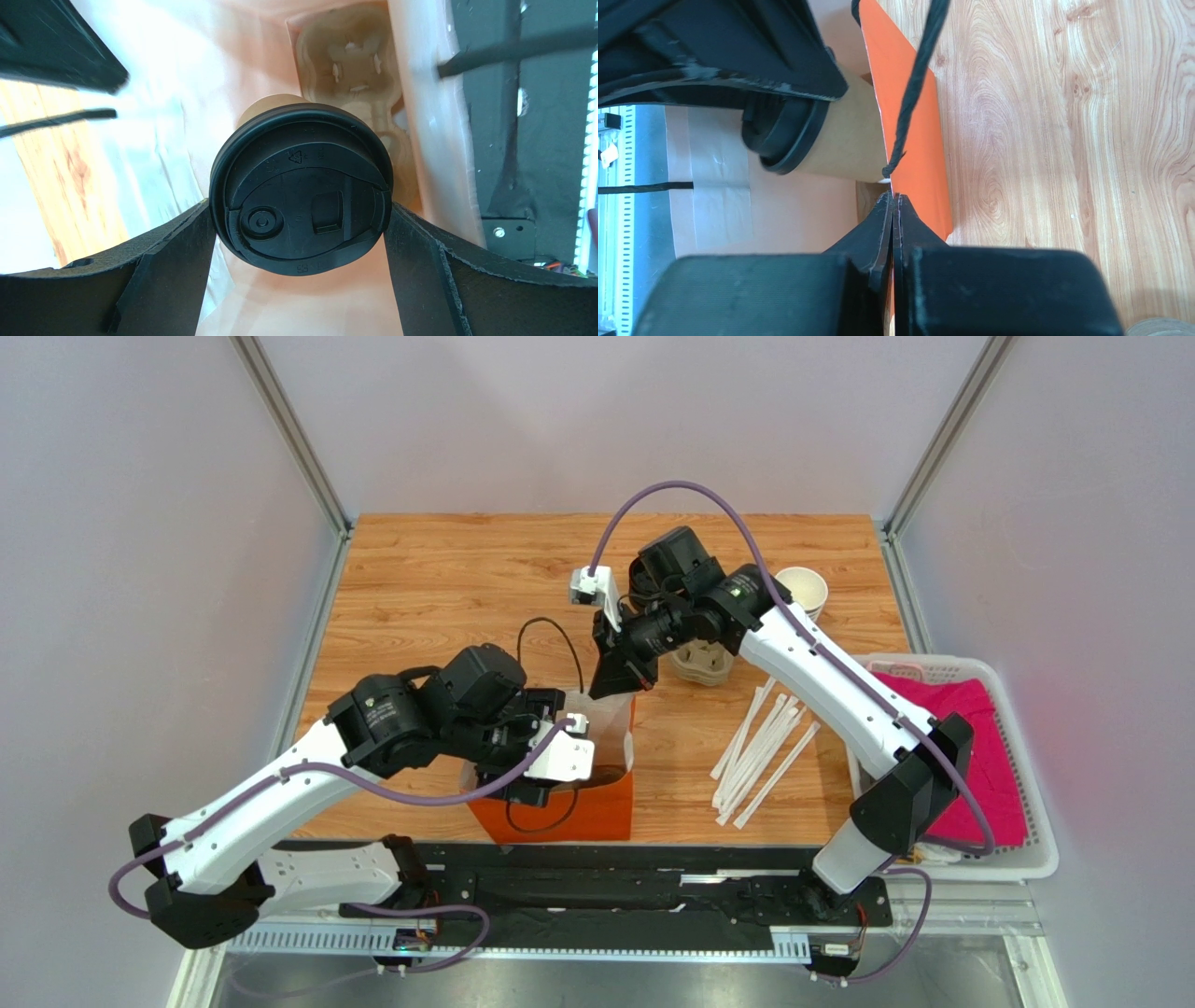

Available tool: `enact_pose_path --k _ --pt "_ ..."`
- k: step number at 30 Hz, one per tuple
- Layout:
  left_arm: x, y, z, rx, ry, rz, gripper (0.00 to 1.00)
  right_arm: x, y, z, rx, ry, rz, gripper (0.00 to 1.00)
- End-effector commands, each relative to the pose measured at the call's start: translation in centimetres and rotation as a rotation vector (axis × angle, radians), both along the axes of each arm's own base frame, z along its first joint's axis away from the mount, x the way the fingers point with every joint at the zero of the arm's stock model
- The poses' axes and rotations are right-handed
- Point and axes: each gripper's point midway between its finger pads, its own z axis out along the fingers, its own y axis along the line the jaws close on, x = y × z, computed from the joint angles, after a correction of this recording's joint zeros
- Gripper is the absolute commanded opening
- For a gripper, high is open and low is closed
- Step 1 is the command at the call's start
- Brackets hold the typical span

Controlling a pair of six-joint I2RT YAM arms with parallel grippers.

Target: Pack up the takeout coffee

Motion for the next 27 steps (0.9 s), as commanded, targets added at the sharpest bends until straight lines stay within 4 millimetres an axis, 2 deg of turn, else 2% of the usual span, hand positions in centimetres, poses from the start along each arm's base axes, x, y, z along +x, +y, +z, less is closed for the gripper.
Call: enact_pose_path --k 1,8,10,14,16,17,19,23,27 --pt "1.1 0.0 0.4 -0.030 -0.050 0.037 0.62 -0.8 0.2 2.9 0.092 -0.082 0.048 0.00" --pt "2.0 -1.1 1.8 -0.115 -0.041 0.124 0.59 -1.2 0.2 4.3 0.123 -0.131 0.008 0.00" --pt "2.0 -1.2 1.2 -0.097 -0.031 0.107 0.58 -1.6 0.0 4.6 0.122 -0.150 0.005 0.00" --pt "1.7 -1.5 0.0 -0.073 -0.016 0.070 0.57 -1.5 -0.3 3.1 0.057 -0.175 -0.025 0.01" --pt "1.6 -1.6 -0.3 -0.066 -0.006 0.056 0.57 -1.0 -0.2 2.4 0.026 -0.169 -0.045 0.06" --pt "1.4 -1.7 -0.5 -0.061 0.006 0.048 0.56 -0.7 -0.2 2.4 0.007 -0.182 -0.060 0.14" --pt "1.2 -1.8 -0.7 -0.056 0.014 0.040 0.56 -0.1 0.1 2.0 -0.014 -0.178 -0.081 0.21" --pt "1.0 -1.7 -1.1 -0.047 0.026 0.036 0.55 1.3 0.8 2.0 -0.032 -0.196 -0.118 0.44" --pt "0.9 -1.5 -1.4 -0.041 0.038 0.042 0.55 2.2 1.5 1.8 -0.039 -0.192 -0.136 0.45"
